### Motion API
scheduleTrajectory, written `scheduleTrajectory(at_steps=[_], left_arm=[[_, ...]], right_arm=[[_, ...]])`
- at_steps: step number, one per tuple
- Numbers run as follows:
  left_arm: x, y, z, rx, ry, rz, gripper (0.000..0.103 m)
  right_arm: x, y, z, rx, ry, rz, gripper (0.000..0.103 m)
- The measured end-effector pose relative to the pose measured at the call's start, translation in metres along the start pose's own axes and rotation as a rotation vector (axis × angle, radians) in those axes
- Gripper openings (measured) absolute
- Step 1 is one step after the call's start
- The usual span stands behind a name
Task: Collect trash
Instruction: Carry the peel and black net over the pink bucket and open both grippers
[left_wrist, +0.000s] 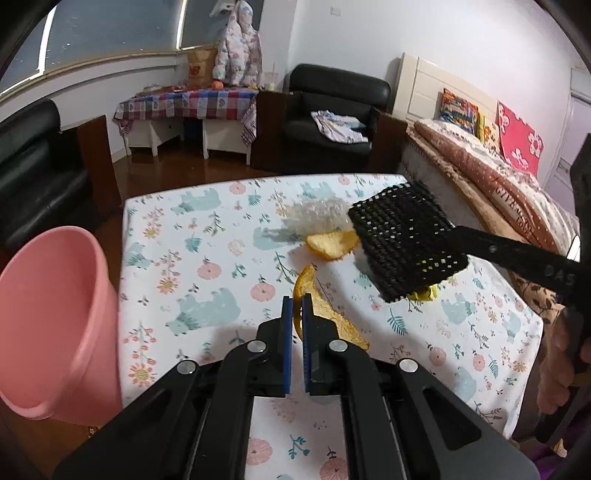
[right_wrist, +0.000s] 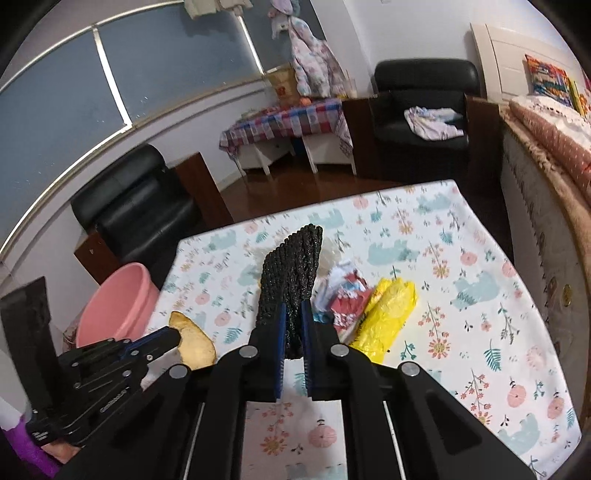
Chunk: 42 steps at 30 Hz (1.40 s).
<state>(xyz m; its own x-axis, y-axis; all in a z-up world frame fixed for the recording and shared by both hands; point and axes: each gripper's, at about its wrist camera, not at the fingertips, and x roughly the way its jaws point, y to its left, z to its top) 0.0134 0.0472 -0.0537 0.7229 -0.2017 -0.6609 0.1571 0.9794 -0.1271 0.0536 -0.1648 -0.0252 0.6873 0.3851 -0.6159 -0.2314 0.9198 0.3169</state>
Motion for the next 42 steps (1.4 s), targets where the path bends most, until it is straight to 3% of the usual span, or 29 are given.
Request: scheduleTrajectory(at_steps=[8,22,32,42], left_arm=[[-0.042,0.03,0.008,-0.053,-0.104,0.084,0.004],[-0.1,0.112,0.001,-0.206,-0.193,0.272,0.004],[-0.116,0.155,-0.012,-0.296,-0.195,0.358,0.004],[-0.118,0.178,-0.028,-0.356,-0.161,0.407,0.004]], right_arm=[[-0.016,0.045,0.016,-0.082,-0.044,0.066,0.008],[0.017,0.152,0.03,-0.245,-0.001,0.226,0.008],[0.049,0.225,0.022,-0.394,0.042,0.283,0.008],[0.082,0.263,0.008,-0.451,0.106,0.312,0.008]])
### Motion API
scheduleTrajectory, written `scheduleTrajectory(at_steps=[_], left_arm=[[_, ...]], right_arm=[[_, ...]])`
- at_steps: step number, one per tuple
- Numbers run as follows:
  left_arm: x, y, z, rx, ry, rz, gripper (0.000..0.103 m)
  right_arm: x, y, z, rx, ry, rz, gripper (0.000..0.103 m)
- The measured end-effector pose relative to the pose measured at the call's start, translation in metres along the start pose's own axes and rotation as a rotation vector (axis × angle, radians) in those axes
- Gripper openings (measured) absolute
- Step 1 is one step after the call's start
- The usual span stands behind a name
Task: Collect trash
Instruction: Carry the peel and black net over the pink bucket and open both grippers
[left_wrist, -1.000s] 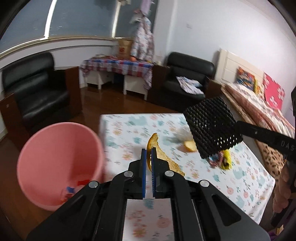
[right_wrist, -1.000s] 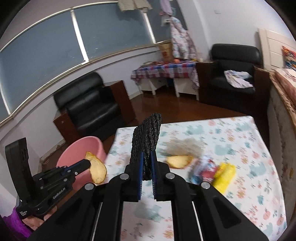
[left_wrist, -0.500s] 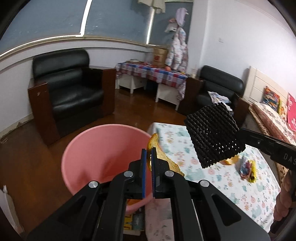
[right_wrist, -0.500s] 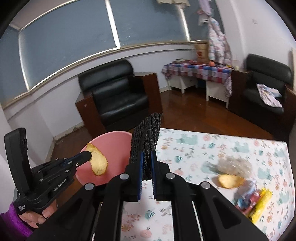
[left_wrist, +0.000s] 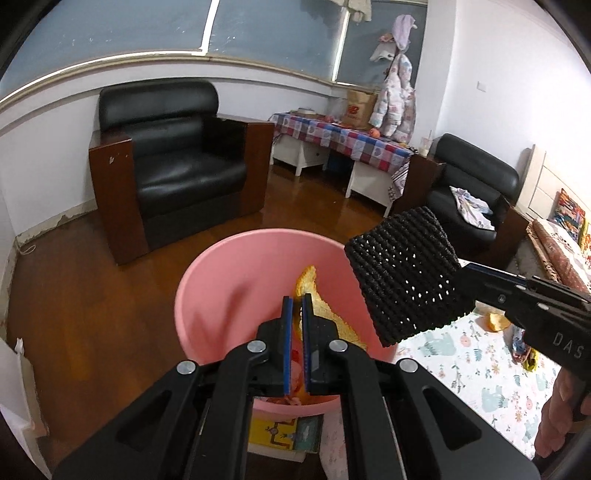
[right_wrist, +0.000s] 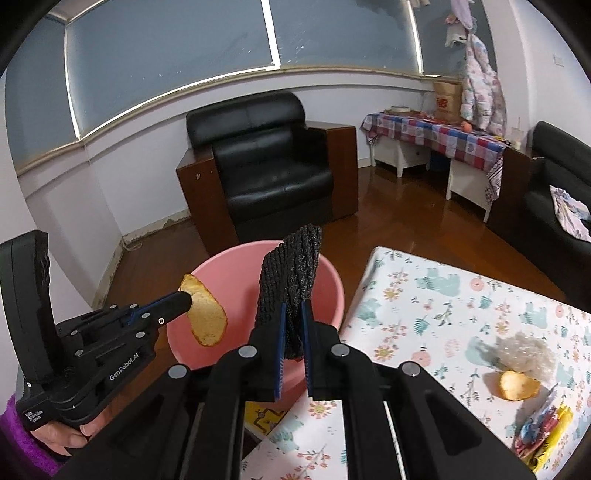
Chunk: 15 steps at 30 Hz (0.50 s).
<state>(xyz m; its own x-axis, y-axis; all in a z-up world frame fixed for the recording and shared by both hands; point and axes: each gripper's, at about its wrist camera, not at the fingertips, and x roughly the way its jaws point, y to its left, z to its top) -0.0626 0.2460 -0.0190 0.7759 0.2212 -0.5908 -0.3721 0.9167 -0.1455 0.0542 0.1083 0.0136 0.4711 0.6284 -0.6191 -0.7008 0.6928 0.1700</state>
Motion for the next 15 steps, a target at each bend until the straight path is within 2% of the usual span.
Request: scheduleTrajectory(at_steps=[11,14,15], left_arm=[[0.003,0.009,0.0,-0.045,0.027,0.017,0.004],[0.006,0.012,0.0,-0.058,0.045,0.027,0.011],[0.006,0.013,0.0,-0.059,0.043,0.031,0.018]], right_arm=[[0.024,0.008,-0.009,-0.005,0.041,0.019,0.009],[0.027,0.007,-0.009,0.004,0.04,0.036,0.013],[0.028,0.006,-0.009,0.008,0.04,0.039,0.015]])
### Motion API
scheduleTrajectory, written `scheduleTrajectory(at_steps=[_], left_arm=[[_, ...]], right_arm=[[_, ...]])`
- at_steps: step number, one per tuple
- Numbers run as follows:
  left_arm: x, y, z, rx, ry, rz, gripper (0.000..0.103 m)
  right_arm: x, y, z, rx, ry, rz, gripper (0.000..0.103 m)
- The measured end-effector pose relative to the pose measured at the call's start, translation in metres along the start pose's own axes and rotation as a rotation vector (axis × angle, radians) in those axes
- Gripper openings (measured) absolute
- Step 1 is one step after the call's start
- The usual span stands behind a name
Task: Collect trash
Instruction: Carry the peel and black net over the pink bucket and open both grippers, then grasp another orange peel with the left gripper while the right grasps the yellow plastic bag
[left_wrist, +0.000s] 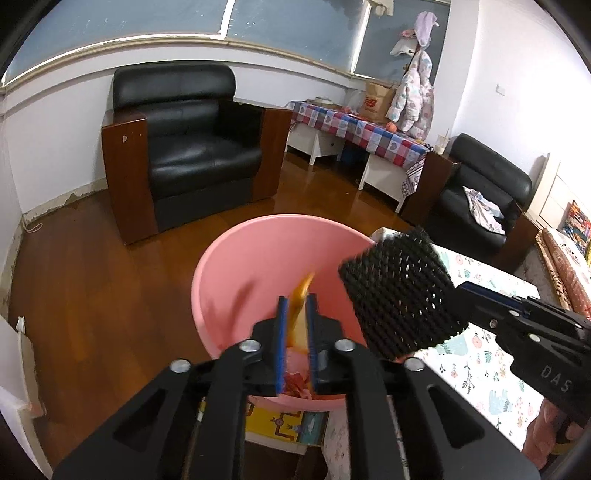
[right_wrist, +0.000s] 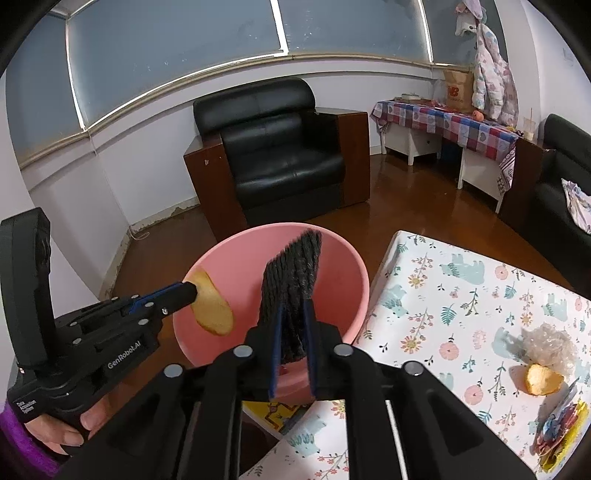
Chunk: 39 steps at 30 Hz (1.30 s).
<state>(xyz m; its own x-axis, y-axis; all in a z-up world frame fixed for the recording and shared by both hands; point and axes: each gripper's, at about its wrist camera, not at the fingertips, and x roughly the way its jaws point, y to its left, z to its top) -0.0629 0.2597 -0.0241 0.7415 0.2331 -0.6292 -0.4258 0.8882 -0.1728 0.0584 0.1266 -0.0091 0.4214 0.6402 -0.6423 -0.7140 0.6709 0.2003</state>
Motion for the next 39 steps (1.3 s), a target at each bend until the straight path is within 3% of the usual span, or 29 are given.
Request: scheduleTrajectory(at_steps=[1,4,21,39], left_arm=[[0.0,0.0,0.001,-0.001,-0.003,0.002,0.026],[-0.003,0.001,0.002,-0.002,-0.018,-0.001,0.033],[-0.008,-0.031,-0.003,0.057,-0.016,-0.061,0.034],[0.003,-0.091,-0.019,0.17,0.03,-0.147,0.034]], right_arm=[[0.0,-0.001,0.0,0.003,0.0,0.002,0.018],[0.0,-0.003,-0.002,0.012,-0.001,0.012,0.025],[-0.025,-0.02,-0.023,0.057,-0.021,-0.015,0.031],[-0.082,-0.098,-0.073,0.248,-0.041,-0.135,0.031]])
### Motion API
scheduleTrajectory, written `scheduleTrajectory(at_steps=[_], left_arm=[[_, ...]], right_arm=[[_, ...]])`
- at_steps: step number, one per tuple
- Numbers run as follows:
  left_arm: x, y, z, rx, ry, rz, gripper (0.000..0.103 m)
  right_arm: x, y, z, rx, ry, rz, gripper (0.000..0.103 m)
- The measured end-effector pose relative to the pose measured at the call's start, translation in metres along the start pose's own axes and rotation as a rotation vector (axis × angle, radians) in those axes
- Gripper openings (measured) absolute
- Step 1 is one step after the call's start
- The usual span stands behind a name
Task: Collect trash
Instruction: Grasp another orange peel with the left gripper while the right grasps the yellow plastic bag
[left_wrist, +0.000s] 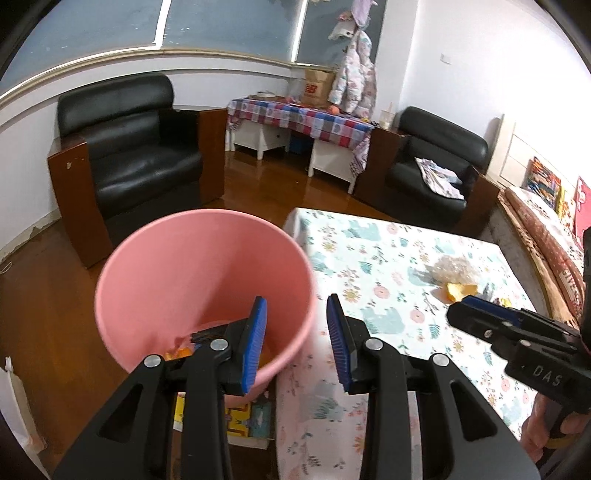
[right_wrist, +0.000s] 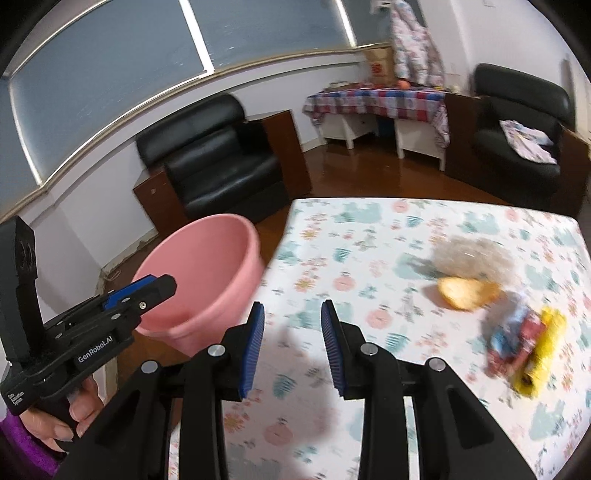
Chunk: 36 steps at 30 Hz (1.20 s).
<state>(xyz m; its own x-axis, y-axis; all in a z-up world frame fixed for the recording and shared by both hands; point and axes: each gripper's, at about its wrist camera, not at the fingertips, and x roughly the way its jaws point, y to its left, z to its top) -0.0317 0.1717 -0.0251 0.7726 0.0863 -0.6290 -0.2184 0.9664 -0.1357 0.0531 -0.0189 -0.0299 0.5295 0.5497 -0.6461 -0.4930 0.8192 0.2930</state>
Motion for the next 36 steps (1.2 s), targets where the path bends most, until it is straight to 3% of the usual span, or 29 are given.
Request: scheduleTrajectory(at_steps=[14,19,25,36], left_arm=[[0.028,-0.048,-0.006,0.082,0.046,-0.071,0.034],[0.037,-0.062,-0.007,0.104,0.061,-0.088,0.034],[0.044,-0.082,-0.009,0.143,0.075,-0.11,0.034],[0.075,-0.121,-0.001,0.167,0.11,-0.178,0.034]], right_arm=[[-0.063,-0.093,-0.021,0.135,-0.121,-0.252,0.031],[-0.082,-0.135,-0.032,0.23,-0.141,-0.338,0.037],[-0.08,-0.165,-0.038,0.325,-0.119,-0.356,0.039],[-0.047,-0.182,-0.045,0.399,-0.039,-0.379,0.041]])
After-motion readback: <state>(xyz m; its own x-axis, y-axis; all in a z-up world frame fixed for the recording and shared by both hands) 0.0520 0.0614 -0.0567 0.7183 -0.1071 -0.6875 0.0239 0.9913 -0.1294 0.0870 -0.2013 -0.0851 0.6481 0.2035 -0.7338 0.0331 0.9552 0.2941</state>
